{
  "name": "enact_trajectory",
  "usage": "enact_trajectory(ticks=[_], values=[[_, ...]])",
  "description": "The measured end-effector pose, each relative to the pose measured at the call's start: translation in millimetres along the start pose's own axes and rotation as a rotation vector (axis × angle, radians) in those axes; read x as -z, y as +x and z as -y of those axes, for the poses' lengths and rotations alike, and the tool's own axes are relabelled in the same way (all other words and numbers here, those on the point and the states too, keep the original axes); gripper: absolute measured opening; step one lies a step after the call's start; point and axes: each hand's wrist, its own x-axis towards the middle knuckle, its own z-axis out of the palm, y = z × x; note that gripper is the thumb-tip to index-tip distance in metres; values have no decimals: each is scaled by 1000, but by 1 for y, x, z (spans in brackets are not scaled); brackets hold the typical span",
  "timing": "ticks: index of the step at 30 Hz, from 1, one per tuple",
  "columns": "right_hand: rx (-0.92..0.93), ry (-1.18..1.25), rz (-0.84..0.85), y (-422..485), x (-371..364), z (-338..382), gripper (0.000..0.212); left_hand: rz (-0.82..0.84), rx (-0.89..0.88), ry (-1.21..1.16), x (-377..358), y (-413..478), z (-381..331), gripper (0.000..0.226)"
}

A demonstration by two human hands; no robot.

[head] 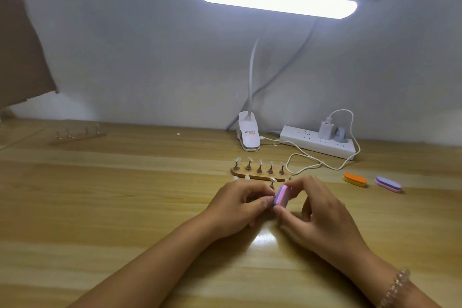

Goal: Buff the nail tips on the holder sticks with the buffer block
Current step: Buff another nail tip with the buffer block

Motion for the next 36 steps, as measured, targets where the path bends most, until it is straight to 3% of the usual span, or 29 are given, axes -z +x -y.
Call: enact_trajectory(ticks=[3, 7, 12, 16, 20, 25, 32, 36], values=[[-23, 12, -45, 1, 0, -3, 35, 20, -2, 59, 0, 1, -1, 14], [63, -34, 80, -5, 0, 3, 35, 22, 5, 85, 1, 0, -1, 17], [-5, -41, -5, -1, 2, -1, 35, 14, 7, 108, 1, 0, -2, 15], [65, -114, 103, -6, 1, 6, 37, 25, 4, 107, 2, 0, -3, 17], [5, -72, -11, -1, 4, 4, 34, 9, 12, 112, 1, 1, -2, 16], [51, -124, 52, -6, 2, 10, 34, 25, 9, 94, 0, 0, -3, 17], [-132, 90, -139, 2, 3, -5, 26, -2, 22, -77, -2, -1, -4, 14], [-24, 85, -61, -2, 2, 3, 29, -20, 34, -82, -2, -1, -5, 10]])
